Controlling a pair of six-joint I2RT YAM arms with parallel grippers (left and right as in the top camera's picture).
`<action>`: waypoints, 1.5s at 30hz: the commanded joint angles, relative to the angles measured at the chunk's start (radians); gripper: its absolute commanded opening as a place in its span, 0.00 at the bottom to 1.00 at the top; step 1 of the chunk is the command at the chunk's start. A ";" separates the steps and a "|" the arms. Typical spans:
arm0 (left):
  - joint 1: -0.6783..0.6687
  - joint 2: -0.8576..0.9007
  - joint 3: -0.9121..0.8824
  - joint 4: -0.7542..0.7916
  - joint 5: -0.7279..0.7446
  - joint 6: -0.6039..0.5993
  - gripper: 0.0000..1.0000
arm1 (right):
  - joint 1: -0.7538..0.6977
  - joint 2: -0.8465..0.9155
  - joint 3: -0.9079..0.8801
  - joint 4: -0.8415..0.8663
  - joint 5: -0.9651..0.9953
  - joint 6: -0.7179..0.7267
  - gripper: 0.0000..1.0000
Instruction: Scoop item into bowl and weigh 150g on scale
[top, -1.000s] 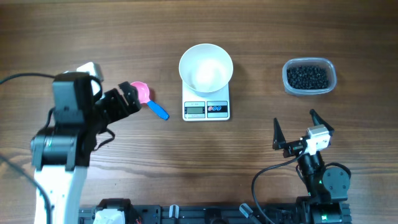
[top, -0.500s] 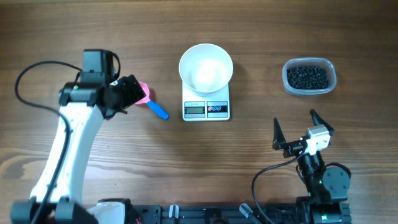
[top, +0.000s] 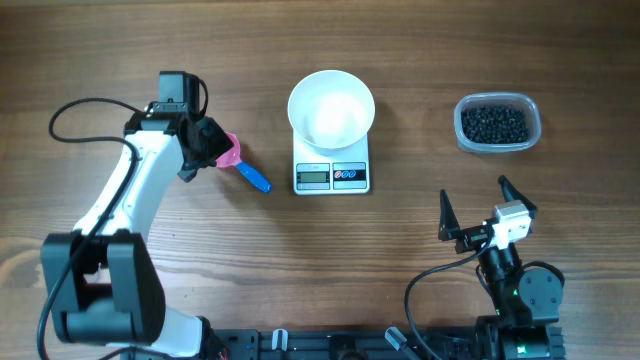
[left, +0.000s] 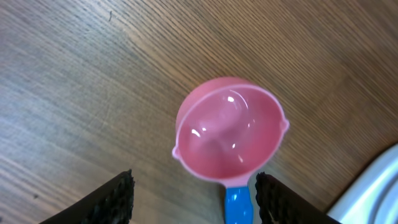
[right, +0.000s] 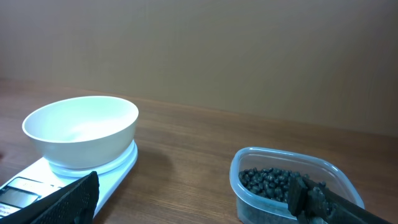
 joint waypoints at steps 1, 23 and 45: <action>0.010 0.052 0.012 0.026 -0.037 -0.021 0.64 | 0.006 0.001 -0.003 0.003 0.018 -0.005 1.00; 0.017 0.147 -0.135 0.241 -0.037 -0.074 0.27 | 0.006 0.001 -0.003 0.003 0.018 -0.004 1.00; 0.063 -0.048 -0.122 0.149 0.056 -0.279 0.04 | 0.006 0.001 -0.003 0.003 0.018 -0.004 1.00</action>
